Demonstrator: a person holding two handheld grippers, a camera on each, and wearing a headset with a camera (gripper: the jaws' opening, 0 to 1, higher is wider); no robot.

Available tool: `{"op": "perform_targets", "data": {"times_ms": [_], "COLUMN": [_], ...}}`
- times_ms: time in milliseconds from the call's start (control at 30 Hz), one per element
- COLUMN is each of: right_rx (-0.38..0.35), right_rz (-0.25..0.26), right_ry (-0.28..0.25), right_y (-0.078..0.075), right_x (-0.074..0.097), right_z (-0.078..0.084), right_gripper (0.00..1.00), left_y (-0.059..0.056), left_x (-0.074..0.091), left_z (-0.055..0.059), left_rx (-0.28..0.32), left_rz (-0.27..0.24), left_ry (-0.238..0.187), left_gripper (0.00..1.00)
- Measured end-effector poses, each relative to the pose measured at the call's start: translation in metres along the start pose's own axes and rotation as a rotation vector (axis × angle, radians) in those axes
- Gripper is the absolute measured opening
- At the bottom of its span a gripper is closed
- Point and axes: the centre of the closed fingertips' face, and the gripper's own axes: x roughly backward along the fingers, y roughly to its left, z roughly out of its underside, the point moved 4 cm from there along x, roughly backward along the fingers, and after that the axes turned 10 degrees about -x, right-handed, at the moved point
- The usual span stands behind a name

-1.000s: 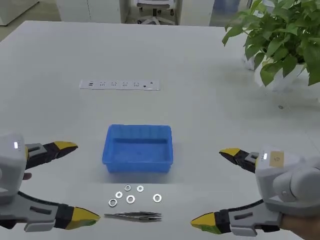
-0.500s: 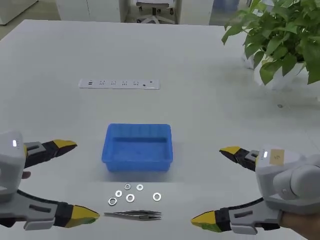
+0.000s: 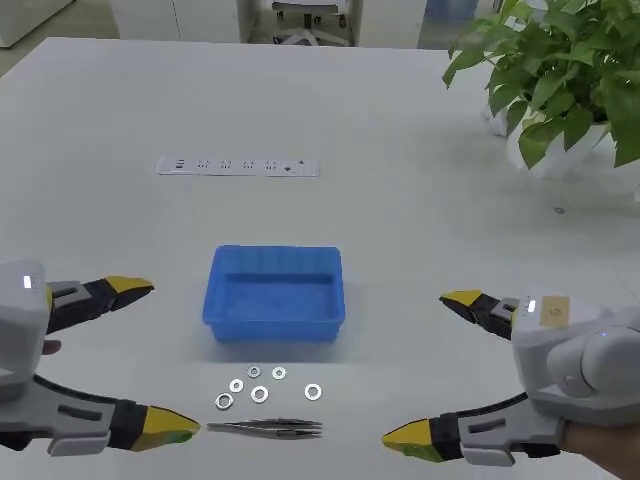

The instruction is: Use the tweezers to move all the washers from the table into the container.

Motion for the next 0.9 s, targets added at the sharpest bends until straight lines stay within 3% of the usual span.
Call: {"op": "perform_targets", "data": {"times_ms": [900], "right_rx": [0.007], "right_rz": [0.002], "right_ry": [-0.017], "right_y": [-0.0026], "right_x": [-0.0016], "right_z": [-0.0063], "right_gripper": [1.00], "left_y": [0.0019], "left_x": [0.0025], "left_z": [0.0015], "left_rx": [-0.013], "left_rz": [-0.003], "left_ry": [0.012], "left_gripper": [0.98]}}
